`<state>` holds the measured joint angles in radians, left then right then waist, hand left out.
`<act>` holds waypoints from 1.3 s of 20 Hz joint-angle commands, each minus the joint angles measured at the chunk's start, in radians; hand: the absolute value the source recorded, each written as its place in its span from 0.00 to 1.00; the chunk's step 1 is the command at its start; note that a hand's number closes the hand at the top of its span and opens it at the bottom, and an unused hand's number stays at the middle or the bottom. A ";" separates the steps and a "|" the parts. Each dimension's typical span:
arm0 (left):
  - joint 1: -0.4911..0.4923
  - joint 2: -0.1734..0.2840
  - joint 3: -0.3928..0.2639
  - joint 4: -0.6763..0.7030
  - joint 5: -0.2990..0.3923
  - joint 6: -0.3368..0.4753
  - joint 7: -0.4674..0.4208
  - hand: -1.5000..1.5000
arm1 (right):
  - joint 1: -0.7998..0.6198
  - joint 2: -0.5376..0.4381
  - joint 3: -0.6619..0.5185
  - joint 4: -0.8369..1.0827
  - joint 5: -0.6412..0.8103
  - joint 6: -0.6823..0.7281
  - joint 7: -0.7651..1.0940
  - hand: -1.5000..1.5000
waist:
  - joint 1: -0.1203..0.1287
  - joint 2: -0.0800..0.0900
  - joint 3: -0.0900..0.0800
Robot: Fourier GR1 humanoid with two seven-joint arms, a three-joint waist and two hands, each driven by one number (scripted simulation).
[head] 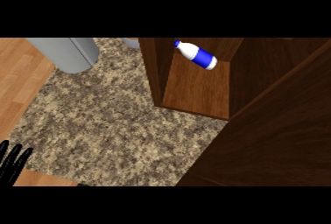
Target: Pick up the bottled water, place it into the cabinet and close the cabinet
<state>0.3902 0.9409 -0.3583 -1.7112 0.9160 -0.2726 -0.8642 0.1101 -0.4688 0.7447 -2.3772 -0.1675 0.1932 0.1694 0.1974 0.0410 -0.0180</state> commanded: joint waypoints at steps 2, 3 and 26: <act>0.006 0.004 0.016 0.010 0.011 -0.028 -0.014 0.00 | -0.086 0.171 -0.032 0.139 -0.097 -0.100 0.098 1.00 | 0.001 0.010 0.005; 0.010 0.014 0.026 0.005 0.018 -0.031 -0.013 0.00 | -0.103 0.185 -0.040 0.153 -0.124 -0.096 0.112 1.00 | 0.000 0.006 0.006; 0.082 0.038 0.105 0.032 0.076 -0.122 0.014 0.00 | -0.899 0.399 -0.537 1.184 -0.166 -0.178 0.046 1.00 | -0.093 -0.015 0.018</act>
<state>0.4712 0.9752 -0.2608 -1.6783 0.9882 -0.3438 -0.8350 -0.6231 -0.0750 0.3015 -1.4414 -0.3740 0.0218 0.2884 0.1109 0.0048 0.0047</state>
